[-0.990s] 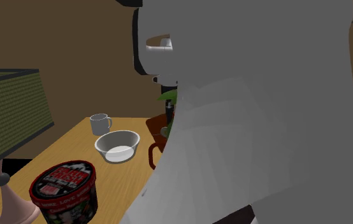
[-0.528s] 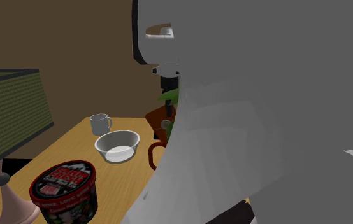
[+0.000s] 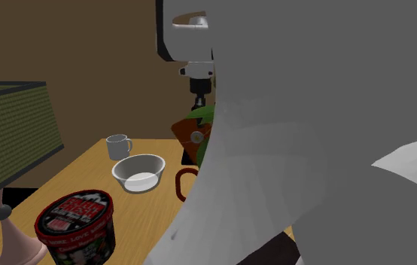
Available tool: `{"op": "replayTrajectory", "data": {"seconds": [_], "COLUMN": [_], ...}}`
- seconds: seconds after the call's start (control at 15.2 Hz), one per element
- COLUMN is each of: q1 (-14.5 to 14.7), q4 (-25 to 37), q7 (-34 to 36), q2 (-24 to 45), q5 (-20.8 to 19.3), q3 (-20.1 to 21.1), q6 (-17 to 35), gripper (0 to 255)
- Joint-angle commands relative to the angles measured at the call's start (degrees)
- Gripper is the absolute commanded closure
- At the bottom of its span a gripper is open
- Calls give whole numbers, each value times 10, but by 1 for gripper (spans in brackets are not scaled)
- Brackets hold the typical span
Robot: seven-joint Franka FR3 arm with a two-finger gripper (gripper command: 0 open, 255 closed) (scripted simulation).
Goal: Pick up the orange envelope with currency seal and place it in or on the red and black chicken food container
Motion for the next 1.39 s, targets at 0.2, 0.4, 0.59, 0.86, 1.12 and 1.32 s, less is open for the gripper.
{"op": "replayTrajectory", "data": {"seconds": [0.2,0.4,0.59,0.86,1.12,1.32], "q1": [2,2,2,2,1,0], "q4": [18,30,43,63,86,104], "q7": [6,9,11,15,18,19], "q2": [-15,-22,-29,-37,-43,-46], "q5": [-7,-11,-15,-19,-22,-24], "q3": [-4,-6,-8,-10,-11,-12], "q6": [-31,-50,-70,-97,-125,-146], "gripper": [255,255,255,255,255,255]}}
